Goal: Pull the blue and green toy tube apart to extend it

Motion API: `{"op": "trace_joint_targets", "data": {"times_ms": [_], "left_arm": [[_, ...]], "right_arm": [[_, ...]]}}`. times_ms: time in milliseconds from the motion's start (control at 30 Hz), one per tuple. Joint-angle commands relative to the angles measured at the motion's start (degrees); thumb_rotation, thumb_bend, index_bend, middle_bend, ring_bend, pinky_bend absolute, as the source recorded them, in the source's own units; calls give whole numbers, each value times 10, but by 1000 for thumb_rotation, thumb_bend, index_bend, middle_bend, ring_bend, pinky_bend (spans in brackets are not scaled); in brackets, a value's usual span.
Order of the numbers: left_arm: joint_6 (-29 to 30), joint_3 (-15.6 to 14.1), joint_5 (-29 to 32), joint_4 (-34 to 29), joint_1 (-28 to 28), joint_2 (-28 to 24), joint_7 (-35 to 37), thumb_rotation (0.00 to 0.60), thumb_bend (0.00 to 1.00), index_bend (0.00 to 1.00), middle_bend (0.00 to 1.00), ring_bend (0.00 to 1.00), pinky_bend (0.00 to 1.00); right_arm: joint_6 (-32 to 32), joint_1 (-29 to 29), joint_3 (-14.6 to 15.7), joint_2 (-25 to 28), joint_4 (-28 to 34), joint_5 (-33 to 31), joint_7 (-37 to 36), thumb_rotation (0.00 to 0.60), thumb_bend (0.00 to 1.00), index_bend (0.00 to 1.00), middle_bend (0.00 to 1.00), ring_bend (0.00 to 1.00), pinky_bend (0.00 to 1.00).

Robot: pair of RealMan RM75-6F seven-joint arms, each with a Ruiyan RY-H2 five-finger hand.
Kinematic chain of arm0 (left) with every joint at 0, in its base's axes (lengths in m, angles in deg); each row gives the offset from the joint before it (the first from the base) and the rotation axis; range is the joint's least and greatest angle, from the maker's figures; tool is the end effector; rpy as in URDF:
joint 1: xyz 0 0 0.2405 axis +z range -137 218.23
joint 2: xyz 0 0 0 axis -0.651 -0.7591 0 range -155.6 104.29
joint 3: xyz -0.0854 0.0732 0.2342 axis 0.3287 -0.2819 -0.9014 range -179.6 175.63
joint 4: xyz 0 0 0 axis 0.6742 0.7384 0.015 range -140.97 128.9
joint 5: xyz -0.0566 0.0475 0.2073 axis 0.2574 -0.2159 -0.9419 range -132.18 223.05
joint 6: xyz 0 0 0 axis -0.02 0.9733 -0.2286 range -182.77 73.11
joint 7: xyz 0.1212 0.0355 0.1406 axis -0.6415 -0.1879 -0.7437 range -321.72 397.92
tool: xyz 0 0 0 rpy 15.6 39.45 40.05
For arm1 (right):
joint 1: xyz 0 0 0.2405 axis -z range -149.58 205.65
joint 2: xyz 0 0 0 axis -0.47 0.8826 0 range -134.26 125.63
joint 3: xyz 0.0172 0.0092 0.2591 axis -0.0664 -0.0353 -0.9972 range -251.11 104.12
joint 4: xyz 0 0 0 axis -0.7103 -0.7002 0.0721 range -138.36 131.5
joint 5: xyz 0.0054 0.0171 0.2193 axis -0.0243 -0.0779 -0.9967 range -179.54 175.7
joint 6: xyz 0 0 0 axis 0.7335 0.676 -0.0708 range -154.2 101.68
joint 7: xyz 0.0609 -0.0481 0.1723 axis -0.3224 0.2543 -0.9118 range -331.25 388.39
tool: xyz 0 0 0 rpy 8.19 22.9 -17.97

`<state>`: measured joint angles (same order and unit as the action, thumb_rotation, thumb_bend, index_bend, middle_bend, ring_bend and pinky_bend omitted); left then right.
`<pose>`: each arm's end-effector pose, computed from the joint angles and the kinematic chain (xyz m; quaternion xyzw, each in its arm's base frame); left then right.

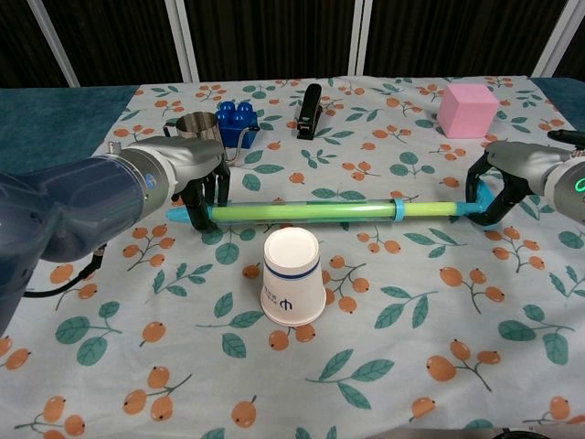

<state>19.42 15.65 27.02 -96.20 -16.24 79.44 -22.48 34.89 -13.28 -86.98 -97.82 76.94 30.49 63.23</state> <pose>-0.0787 0.3712 -0.1053 -0.7184 -0.4294 -0.2026 0.5084 -0.2248 -0.4005 -0.0415 0.6206 -0.5058 0.2500 0.5446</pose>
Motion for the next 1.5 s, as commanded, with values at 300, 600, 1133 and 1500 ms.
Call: {"op": "trace_joint_targets", "data": {"times_ms": [300,600,1133,1500], "left_arm": [[2,-1,-3,-8,2,-3,4,600,334,564,441,274,405],[4,-1,-6,-14,2,-8,4,600,335,565,441,274,405],[2,-1,-2,-14,2,-12,5,600,338,567,442,274,405],[7,-8,-8,-33,9,-39,4,600,344,573,443,276,405]], "right_arm": [[7,-1,-1,1,6,7,3,600,396,643,171,71,136],[13,1,-1,0,13,9,5,600,395,643,172,71,136],[17,2,-2,-6,14,11,7,600,399,655,171,71,136],[23,4,-3,-1,13,16,11,600,400,662,175,71,136]]}}
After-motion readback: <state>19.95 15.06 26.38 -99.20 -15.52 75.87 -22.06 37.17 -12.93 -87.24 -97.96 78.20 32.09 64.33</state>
